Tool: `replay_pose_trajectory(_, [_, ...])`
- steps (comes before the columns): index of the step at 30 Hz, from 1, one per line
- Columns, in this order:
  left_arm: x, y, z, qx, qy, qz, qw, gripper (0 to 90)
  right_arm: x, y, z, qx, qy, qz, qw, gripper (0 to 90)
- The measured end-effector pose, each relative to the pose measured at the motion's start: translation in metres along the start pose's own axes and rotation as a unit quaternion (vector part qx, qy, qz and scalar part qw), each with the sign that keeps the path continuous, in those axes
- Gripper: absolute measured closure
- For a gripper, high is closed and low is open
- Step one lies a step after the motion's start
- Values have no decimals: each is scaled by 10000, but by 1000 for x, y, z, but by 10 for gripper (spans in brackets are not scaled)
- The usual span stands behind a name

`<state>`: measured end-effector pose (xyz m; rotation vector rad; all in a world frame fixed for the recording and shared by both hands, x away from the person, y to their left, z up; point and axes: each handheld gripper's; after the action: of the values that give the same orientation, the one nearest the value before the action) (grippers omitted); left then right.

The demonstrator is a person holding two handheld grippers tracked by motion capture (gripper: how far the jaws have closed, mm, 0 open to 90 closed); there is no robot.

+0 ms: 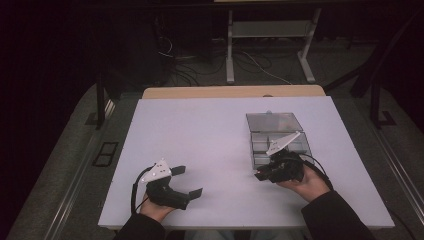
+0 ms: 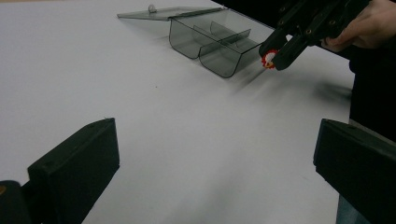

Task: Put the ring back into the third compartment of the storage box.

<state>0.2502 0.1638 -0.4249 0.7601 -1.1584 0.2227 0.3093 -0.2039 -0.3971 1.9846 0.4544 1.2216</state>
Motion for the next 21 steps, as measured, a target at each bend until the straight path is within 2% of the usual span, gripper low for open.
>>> replay_pose_trajectory(15, [0, 0, 0, -5, 22, 7, 10000, 0, 6, 21, 4, -61, 34, 165, 9998, 698])
replay_pose_trajectory(21, [0, 0, 0, -8, 10, -3, 10000, 0, 5, 30, 9, -115, -28, 249, 9996, 699])
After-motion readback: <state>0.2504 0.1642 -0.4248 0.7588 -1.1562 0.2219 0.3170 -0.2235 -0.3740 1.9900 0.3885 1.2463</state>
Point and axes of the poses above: each handheld gripper's, and its own axes: y roughly backward along the jaws, x roughly out of its top, z roughly to its right, and after that the axes turned 6 degrees about x, right-handed
